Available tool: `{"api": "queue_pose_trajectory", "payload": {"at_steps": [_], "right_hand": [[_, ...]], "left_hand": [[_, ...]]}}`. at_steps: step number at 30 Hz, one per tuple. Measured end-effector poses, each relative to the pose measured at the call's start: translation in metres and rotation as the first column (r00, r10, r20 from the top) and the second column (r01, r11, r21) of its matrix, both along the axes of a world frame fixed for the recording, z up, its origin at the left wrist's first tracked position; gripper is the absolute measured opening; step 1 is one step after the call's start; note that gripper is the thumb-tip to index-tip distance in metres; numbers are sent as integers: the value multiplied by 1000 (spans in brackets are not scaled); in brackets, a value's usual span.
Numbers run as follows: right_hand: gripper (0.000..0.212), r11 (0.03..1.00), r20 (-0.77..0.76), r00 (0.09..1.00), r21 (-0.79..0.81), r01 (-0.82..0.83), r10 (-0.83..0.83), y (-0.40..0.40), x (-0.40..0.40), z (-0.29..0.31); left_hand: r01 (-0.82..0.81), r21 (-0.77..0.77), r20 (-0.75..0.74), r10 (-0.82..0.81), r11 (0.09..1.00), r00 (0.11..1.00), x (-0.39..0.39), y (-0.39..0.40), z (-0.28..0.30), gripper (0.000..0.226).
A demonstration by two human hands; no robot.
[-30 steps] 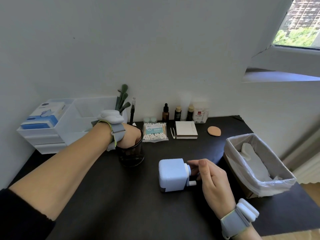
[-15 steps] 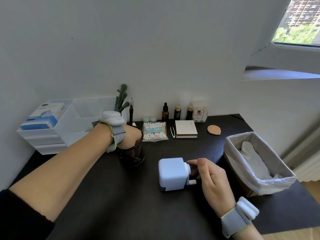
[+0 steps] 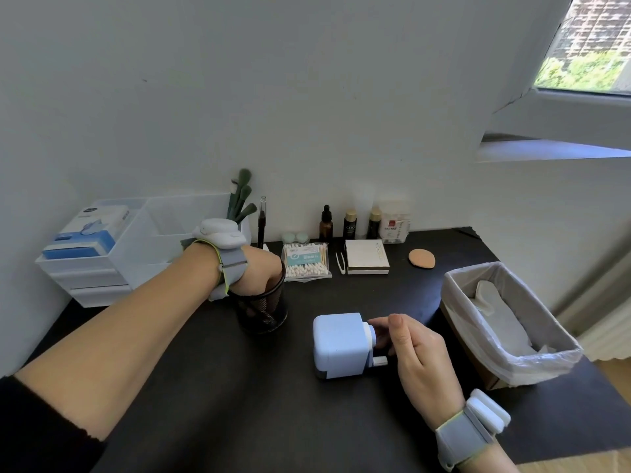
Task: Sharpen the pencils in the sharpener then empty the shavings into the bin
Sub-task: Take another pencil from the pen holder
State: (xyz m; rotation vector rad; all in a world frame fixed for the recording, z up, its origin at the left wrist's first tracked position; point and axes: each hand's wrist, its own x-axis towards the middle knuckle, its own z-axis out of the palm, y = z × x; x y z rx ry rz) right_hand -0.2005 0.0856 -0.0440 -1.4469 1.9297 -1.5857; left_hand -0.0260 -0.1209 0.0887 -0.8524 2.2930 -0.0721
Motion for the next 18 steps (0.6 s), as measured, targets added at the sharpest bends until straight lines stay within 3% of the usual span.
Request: {"api": "queue_pose_trajectory", "payload": {"at_steps": [3,8,12,18], "right_hand": [[45,1000,2,1000,2,-2,2,0,0,0],[47,1000,-5,1000,2,-3,3,1,0,1],[49,1000,-7,1000,-11,-2,2,2,1,4],[45,998,-63,998,-59,22,-26,4,3,9]], "left_hand": [[18,65,-42,-16,998,999,-2,1,8,20],[65,61,-263,-47,996,964,10,1,13,20],[13,88,-486,31,996,874,24,0,17,18],[-24,89,-700,80,996,709,51,2,27,17]]}}
